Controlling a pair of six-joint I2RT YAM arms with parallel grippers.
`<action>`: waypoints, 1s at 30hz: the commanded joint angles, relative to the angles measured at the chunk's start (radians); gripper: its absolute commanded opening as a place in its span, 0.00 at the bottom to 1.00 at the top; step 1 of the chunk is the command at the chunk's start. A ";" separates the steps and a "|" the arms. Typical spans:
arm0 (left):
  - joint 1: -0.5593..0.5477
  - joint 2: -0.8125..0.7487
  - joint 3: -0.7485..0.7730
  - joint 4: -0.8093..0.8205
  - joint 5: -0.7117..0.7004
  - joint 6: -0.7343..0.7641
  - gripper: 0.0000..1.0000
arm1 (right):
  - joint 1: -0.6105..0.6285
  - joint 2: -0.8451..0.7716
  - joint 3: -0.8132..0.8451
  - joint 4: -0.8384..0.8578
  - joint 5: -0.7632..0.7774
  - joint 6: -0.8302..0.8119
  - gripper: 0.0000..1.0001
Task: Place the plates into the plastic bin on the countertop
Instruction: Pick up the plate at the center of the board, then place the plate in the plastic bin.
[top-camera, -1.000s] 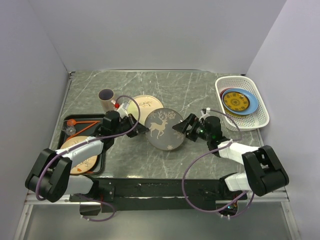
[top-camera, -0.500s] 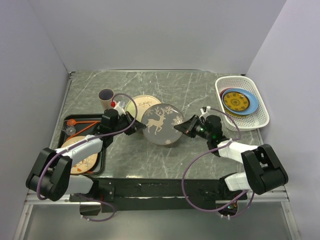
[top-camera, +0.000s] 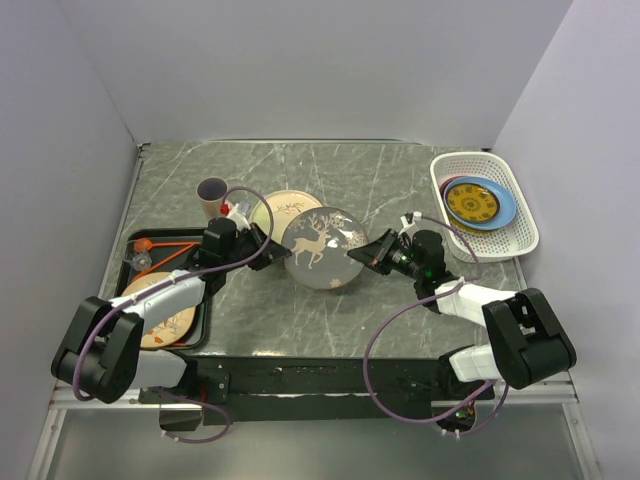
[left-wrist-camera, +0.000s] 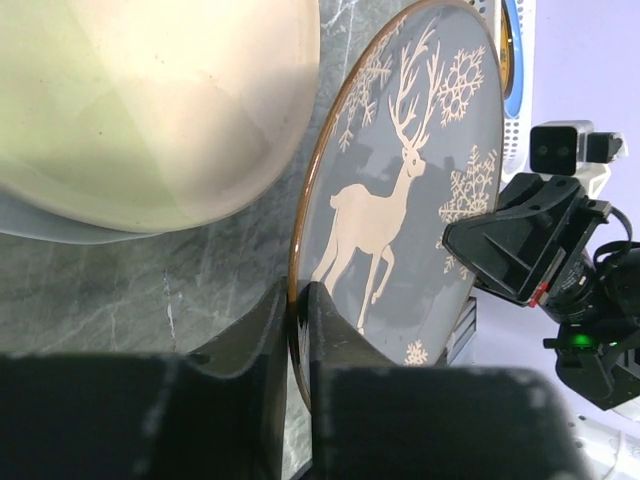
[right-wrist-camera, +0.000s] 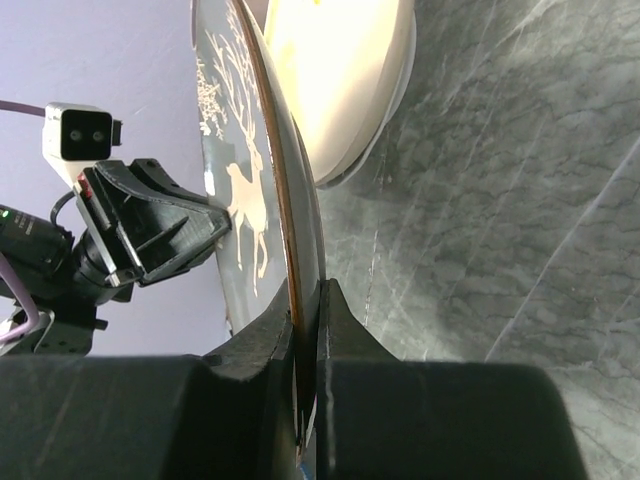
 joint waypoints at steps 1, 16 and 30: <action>-0.032 -0.054 0.044 0.146 0.045 0.021 0.21 | 0.025 -0.004 0.007 0.035 -0.009 -0.045 0.00; -0.032 -0.092 0.018 0.114 0.002 0.056 0.93 | 0.039 -0.013 0.010 0.053 -0.020 -0.031 0.00; -0.032 -0.129 0.014 0.042 -0.056 0.112 0.99 | 0.041 -0.038 0.030 0.010 -0.002 -0.048 0.00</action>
